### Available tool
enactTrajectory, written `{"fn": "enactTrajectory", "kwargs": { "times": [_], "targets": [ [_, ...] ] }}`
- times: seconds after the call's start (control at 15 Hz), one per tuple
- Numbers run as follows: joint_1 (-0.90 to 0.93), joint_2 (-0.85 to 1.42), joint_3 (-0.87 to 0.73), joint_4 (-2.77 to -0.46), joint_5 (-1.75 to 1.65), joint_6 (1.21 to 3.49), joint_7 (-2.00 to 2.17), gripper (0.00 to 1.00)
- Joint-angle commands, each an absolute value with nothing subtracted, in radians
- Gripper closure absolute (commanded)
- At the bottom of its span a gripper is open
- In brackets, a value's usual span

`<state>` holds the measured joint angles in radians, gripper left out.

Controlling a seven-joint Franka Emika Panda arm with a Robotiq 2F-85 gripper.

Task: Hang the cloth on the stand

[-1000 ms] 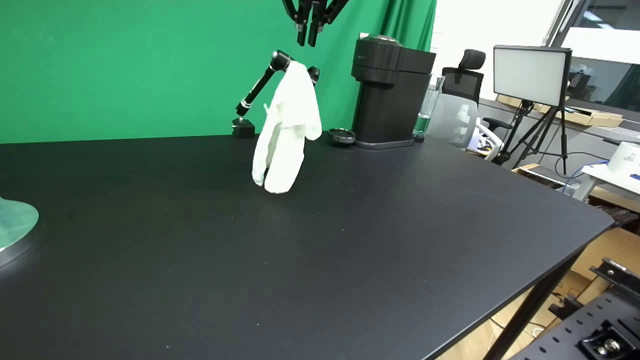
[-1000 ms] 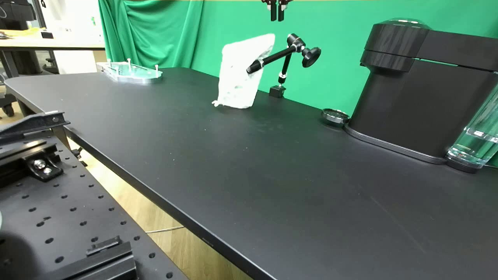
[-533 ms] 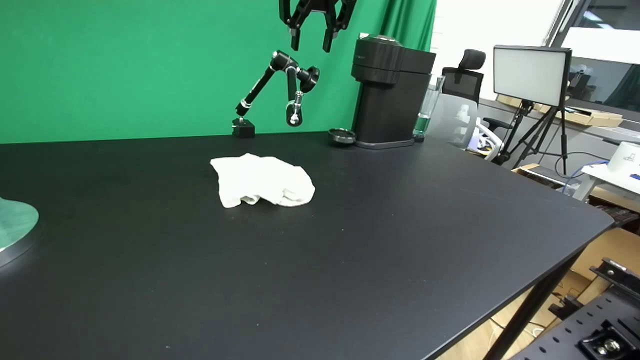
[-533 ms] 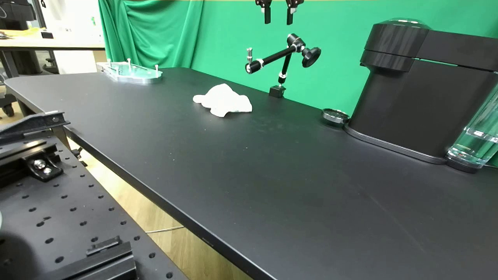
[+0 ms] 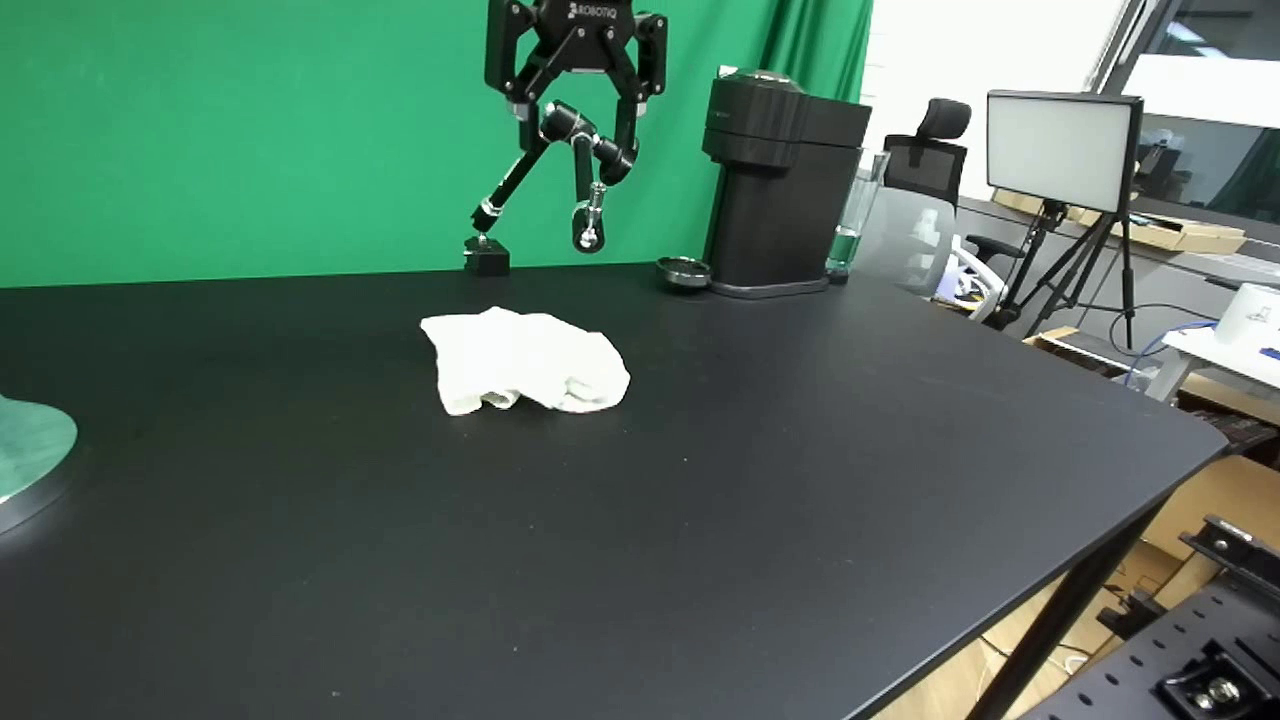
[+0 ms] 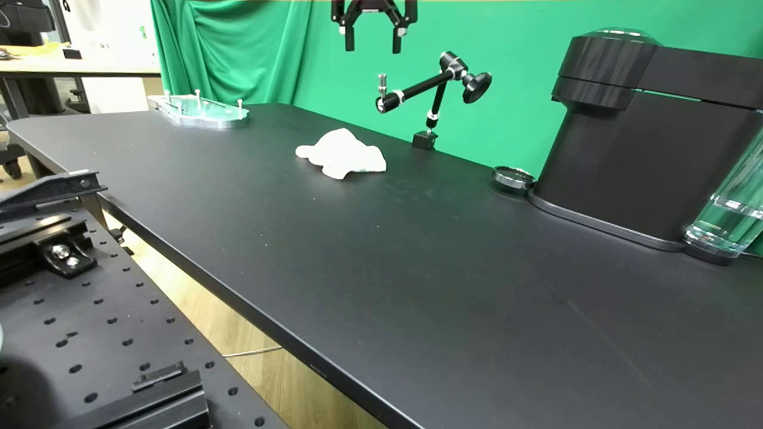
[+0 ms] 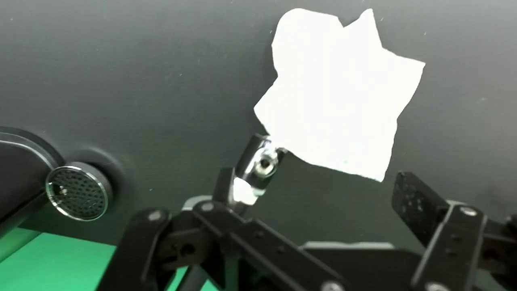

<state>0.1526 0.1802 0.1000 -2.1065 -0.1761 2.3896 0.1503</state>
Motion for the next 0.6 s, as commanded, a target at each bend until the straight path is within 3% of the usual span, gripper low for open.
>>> {"fn": "enactTrajectory", "kwargs": {
  "times": [0.0, 0.53],
  "targets": [
    [0.192, 0.153, 0.137, -2.168, -0.196, 2.333, 0.106, 0.00],
    [0.221, 0.261, 0.116, -2.218, -0.276, 2.440, 0.195, 0.00]
  ]
}}
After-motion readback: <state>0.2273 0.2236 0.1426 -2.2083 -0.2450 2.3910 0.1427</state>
